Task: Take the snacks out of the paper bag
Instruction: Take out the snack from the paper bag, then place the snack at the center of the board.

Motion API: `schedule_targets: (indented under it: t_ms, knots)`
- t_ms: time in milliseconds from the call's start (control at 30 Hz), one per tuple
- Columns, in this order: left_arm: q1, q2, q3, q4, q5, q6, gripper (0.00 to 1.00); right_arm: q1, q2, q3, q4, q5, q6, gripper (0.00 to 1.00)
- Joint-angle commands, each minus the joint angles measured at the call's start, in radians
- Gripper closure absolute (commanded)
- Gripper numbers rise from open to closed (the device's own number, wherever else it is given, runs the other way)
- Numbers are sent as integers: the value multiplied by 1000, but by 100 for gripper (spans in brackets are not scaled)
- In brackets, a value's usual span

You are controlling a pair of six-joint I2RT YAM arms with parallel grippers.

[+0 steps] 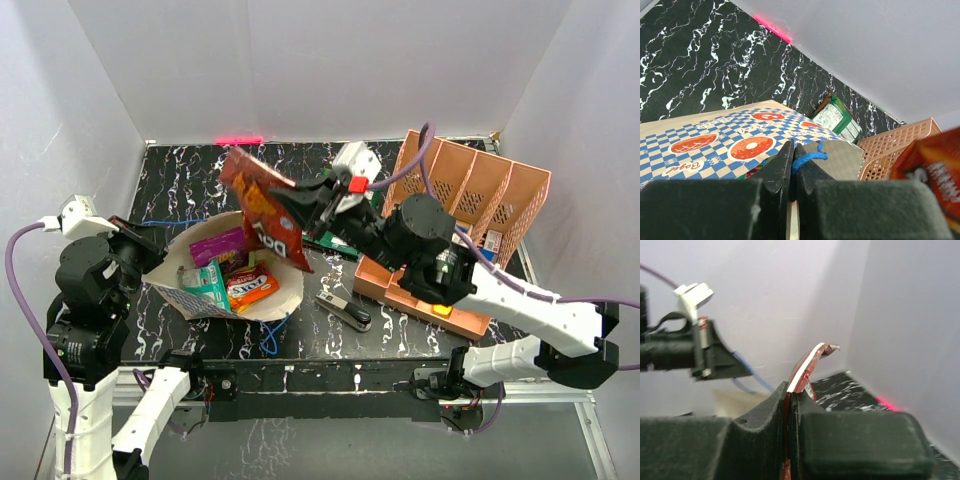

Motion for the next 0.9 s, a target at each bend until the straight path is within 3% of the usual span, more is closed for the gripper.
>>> schedule_targets:
  t_ms: [0, 200, 367, 467, 700, 867]
  knots:
    - [-3, -9, 48, -8, -7, 23, 100, -79, 85, 185, -93, 47, -143, 93]
    - [-4, -11, 61, -3, 1, 44, 100, -243, 166, 261, -154, -28, -137, 93]
    - [-4, 7, 75, -13, 3, 52, 100, -386, 206, 195, -126, -135, -169, 93]
    - [-3, 9, 78, -7, 10, 51, 100, -464, 246, 130, -69, -228, -275, 93]
    - [-4, 23, 87, -12, 29, 51, 100, -639, 435, 148, -93, -319, -466, 93]
    - [-3, 30, 108, -16, 35, 59, 100, -678, 606, 329, -296, -222, -680, 93]
